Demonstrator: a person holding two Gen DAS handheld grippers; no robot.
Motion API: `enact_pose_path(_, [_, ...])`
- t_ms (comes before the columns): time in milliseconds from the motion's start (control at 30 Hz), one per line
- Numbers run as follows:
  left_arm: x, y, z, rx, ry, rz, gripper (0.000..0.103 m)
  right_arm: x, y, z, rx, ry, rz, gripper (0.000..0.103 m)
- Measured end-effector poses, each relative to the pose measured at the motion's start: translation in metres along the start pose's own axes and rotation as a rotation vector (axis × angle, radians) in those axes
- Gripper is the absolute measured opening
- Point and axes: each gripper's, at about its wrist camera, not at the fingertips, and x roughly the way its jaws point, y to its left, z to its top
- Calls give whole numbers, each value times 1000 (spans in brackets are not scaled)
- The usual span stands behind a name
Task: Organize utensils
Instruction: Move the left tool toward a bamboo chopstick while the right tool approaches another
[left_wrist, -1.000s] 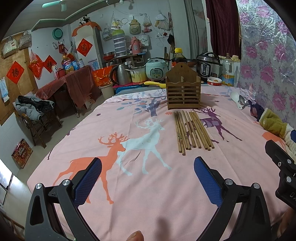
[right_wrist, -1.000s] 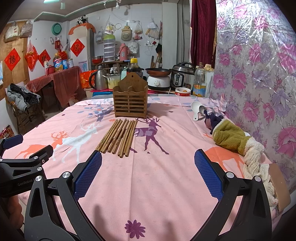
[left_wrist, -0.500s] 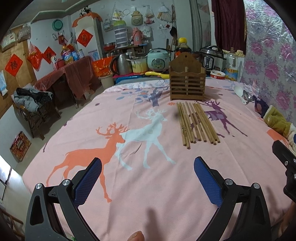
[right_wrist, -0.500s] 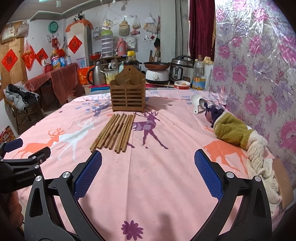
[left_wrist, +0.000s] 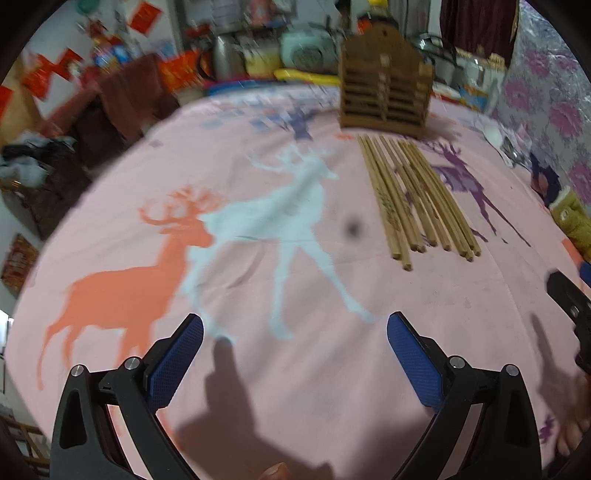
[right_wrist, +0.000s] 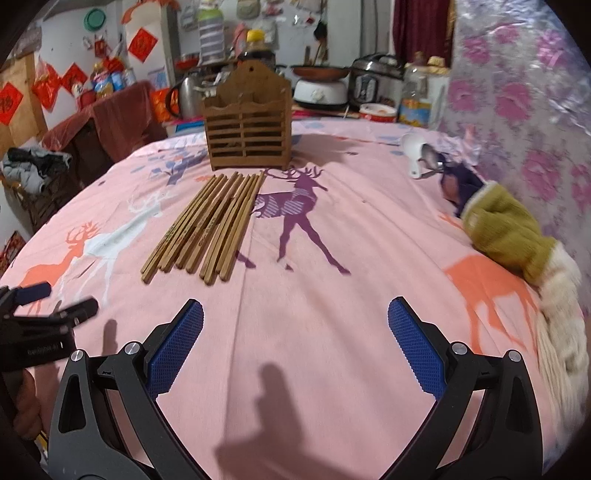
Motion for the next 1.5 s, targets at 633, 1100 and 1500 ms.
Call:
enact_pose_path(633, [41, 0, 26, 130, 77, -14, 99, 73, -15, 10, -28, 243, 30, 98])
enact_pose_path(1100, [53, -21, 41, 193, 79, -96, 99, 73, -16, 12, -40, 244, 55, 98])
enact_pose_path(1500, [49, 13, 45, 104, 57, -60, 98, 73, -16, 12, -39, 244, 55, 98])
